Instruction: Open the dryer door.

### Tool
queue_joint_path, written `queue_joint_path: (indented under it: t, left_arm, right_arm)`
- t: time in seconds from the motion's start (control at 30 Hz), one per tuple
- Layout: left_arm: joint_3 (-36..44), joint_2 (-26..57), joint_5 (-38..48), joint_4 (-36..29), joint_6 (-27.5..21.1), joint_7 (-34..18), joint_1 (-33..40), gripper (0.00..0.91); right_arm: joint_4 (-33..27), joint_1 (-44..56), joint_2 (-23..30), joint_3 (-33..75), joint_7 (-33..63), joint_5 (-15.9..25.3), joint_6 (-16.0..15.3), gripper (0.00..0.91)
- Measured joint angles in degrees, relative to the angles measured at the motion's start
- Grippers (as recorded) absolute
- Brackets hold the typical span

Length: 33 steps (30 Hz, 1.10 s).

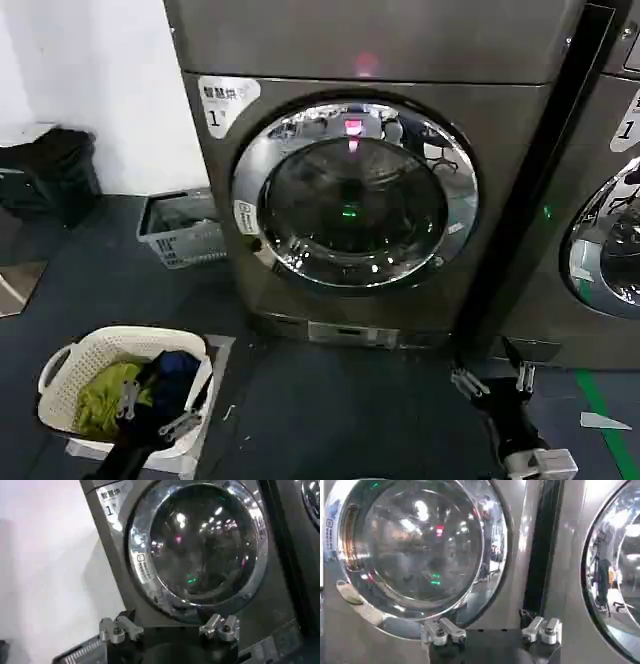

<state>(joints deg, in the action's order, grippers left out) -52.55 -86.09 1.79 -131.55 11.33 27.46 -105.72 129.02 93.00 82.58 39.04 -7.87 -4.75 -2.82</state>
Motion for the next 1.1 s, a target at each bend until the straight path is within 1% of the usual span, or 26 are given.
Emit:
queue_joint_path:
  t: [0.27, 0.4, 0.67, 0.93, 1.1]
  left_arm:
    - [0.2, 0.0, 0.2, -1.4, 0.2, -0.1, -1.4, 0.907]
    - [0.3, -0.6, -0.2, -2.5, 0.3, -0.2, -2.0, 0.907]
    - [0.7, -1.9, -1.9, -4.1, 1.2, -0.7, -3.5, 0.907]
    - [1.7, -3.0, -2.7, -4.7, 1.1, -0.8, -4.1, 0.907]
    - [1.4, -3.3, -2.6, -4.9, 1.2, -0.7, -4.3, 0.907]
  right_arm:
    - [-1.6, -5.3, -6.4, -2.8, 0.9, -5.6, -0.1, 0.907]
    - [-2.9, -8.8, -10.3, -4.5, 1.1, -9.2, -1.3, 0.907]
    - [-7.8, -18.4, -18.3, -10.5, 1.6, -12.3, -1.7, 0.907]
    - [-13.0, -28.9, -23.4, -17.5, 1.0, -16.0, -2.2, 0.907]
    - [-16.0, -35.8, -24.6, -21.9, 0.5, -18.2, -2.2, 0.907]
